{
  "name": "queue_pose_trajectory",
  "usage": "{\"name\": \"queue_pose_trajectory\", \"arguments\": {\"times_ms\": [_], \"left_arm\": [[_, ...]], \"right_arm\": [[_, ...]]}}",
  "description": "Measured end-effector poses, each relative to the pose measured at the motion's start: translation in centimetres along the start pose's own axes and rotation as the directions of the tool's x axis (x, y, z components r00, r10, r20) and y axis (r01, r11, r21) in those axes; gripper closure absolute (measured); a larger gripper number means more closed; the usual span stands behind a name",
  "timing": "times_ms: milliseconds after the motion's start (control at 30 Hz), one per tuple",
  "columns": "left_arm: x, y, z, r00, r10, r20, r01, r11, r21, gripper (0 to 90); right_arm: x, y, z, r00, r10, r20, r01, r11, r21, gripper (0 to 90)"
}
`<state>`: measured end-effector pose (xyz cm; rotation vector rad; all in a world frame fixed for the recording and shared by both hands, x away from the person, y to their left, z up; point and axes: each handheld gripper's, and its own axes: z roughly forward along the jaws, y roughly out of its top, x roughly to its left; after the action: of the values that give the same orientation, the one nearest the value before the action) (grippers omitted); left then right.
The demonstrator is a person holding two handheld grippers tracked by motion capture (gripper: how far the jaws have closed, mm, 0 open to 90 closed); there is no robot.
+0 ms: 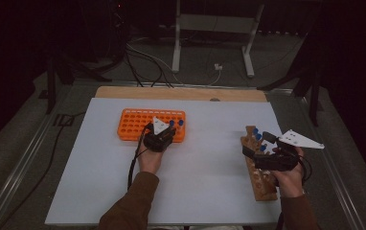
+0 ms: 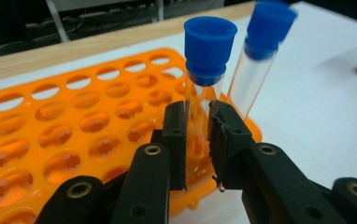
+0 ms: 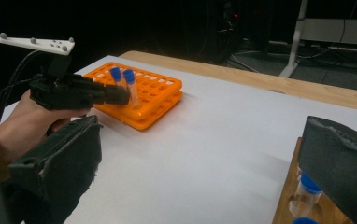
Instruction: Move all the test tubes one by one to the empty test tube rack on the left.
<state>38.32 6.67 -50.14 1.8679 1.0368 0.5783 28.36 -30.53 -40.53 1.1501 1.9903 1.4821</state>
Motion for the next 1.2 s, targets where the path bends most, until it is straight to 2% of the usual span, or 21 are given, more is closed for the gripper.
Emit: {"name": "queue_pose_trajectory", "arguments": {"times_ms": [133, 300, 400, 467, 567, 667, 900, 1033, 1100, 1200], "left_arm": [[0.1, 0.0, -0.1, 0.9996, -0.026, 0.015, 0.026, 0.9996, 0.007, 76.5], [0.3, 0.1, -0.7, 0.9973, -0.048, 0.055, 0.047, 0.9987, 0.020, 65.6], [0.5, 0.3, -1.5, 0.9940, -0.073, 0.082, 0.073, 0.9973, 0.007, 60.5], [0.7, 0.4, -2.1, 0.9895, -0.090, 0.113, 0.091, 0.9958, -0.004, 56.8], [0.7, 0.4, -3.3, 0.9870, -0.085, 0.137, 0.088, 0.9960, -0.018, 52.3], [0.8, 0.4, -4.4, 0.9831, -0.094, 0.157, 0.100, 0.9945, -0.030, 41.0], [1.6, 0.1, -7.1, 0.9826, -0.110, 0.150, 0.119, 0.9916, -0.052, 18.1], [1.6, -0.2, -8.6, 0.9819, -0.117, 0.149, 0.130, 0.9881, -0.081, 8.8], [1.3, -0.4, -9.1, 0.9843, -0.110, 0.139, 0.122, 0.9889, -0.085, 2.8], [1.1, -0.4, -9.6, 0.9886, -0.090, 0.120, 0.102, 0.9903, -0.094, 0.8]], "right_arm": [[-0.2, 0.0, -0.2, 0.9999, -0.003, 0.010, 0.003, 1.000, -0.001, 0.0], [-0.5, 0.0, -0.4, 0.9998, 0.002, 0.017, -0.002, 1.000, -0.009, 0.0], [-0.8, -0.1, -0.5, 0.9997, 0.007, 0.023, -0.007, 1.000, -0.010, 0.0], [-0.9, -0.2, -0.6, 0.9994, 0.006, 0.033, -0.006, 1.000, -0.009, 0.0], [-1.2, -0.3, -0.6, 0.9991, 0.010, 0.041, -0.010, 1.000, -0.009, 0.0], [-1.4, -0.5, -0.6, 0.9984, 0.008, 0.055, -0.007, 1.000, -0.004, 0.0], [-1.9, -0.8, -0.5, 0.9966, -0.006, 0.083, 0.004, 1.000, 0.021, 0.1], [-2.1, -1.0, -0.5, 0.9962, -0.010, 0.087, 0.007, 0.999, 0.034, 0.1], [-2.2, -1.2, -0.4, 0.9960, -0.013, 0.088, 0.010, 0.999, 0.040, 0.9], [-2.4, -1.4, -0.4, 0.9961, -0.010, 0.087, 0.006, 0.999, 0.050, 1.0]]}}
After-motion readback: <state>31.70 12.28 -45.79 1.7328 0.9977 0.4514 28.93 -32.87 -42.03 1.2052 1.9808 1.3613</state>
